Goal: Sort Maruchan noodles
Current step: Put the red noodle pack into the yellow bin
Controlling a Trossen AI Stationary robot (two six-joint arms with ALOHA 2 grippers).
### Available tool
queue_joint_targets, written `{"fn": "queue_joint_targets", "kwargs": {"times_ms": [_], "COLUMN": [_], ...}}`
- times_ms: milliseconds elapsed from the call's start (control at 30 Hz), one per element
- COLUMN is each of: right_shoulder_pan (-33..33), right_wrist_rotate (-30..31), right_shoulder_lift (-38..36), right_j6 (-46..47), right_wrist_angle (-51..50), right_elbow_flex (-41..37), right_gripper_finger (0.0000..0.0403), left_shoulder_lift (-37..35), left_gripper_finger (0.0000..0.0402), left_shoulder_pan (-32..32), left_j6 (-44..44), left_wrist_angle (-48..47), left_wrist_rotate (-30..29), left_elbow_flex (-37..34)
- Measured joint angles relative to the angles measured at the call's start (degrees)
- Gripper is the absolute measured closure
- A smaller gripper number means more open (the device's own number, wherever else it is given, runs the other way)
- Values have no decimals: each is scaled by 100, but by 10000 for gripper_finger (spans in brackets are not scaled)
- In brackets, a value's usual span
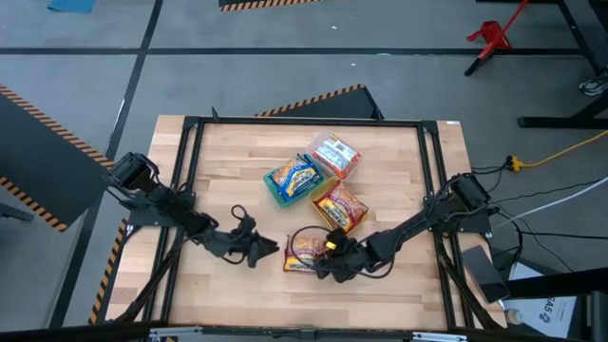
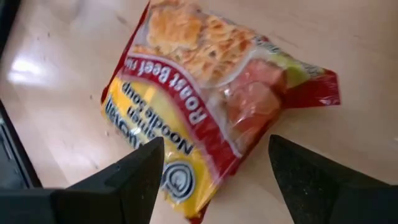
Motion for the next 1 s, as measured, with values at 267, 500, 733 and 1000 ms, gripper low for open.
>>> {"fn": "queue_joint_targets", "kwargs": {"times_ms": [267,500,733,1000], "right_shoulder_pan": [-22,-44,-44,-117], "right_wrist_rotate": [269,337,346,426], "right_shoulder_lift": [0,2,2,69], "right_j6": [164,101,101,117], "right_wrist_angle": [423,491,527,750], "right_elbow_flex": [-285,-287,-287,-295], "right_gripper_finger": [127,127,127,127], "left_shoulder_lift": [275,1020,1301,1298], "left_gripper_finger": [255,255,255,255], "left_shoulder_pan": [71,157,310,576], "left_j6": [-189,-376,-1166,-1286], "left_wrist_angle": [194,1338,1129,65], "left_wrist_rotate": [186,444,883,1417], "left_elbow_flex": [25,29,209,773]}}
